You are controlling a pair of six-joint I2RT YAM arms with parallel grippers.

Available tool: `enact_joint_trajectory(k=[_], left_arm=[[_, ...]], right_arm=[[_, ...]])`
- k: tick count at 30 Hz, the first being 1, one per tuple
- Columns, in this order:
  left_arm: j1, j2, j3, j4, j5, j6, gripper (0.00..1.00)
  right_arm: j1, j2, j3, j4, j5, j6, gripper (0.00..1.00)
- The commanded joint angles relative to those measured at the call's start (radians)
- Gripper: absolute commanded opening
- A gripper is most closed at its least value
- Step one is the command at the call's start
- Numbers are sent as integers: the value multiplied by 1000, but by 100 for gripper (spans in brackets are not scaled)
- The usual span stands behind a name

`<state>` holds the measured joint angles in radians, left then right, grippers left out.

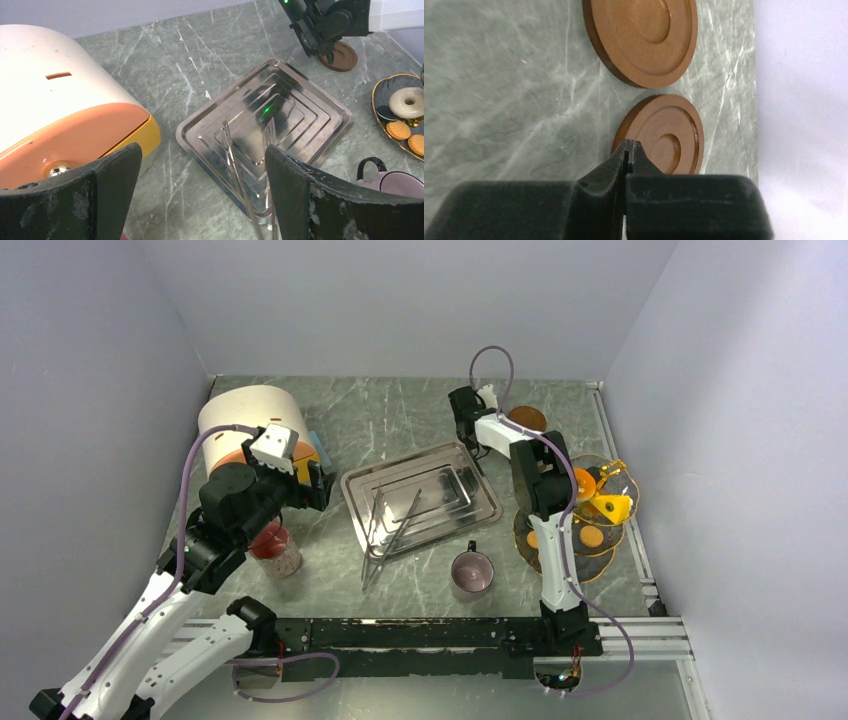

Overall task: Serve the afternoon tea
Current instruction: Move the coaster to the center of the board.

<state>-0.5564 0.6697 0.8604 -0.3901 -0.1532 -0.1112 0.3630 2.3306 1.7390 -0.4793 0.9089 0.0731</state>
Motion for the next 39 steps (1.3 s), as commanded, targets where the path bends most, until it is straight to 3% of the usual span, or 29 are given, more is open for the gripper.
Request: enact_joint_trajectory(k=[1, 18, 31, 39], left_arm=[[-4, -2, -3, 4, -6, 13, 97], [-5, -5, -4, 2, -10, 13, 97], [-4, -13, -4, 2, -11, 13, 98], [-5, -14, -6, 2, -11, 11, 98]], right_arm=[[-16, -21, -50, -10, 10, 42, 0], [-26, -127, -225, -120, -72, 148, 0], [-30, -220, -371, -112, -144, 192, 0], [-30, -250, -398, -125, -107, 194, 0]])
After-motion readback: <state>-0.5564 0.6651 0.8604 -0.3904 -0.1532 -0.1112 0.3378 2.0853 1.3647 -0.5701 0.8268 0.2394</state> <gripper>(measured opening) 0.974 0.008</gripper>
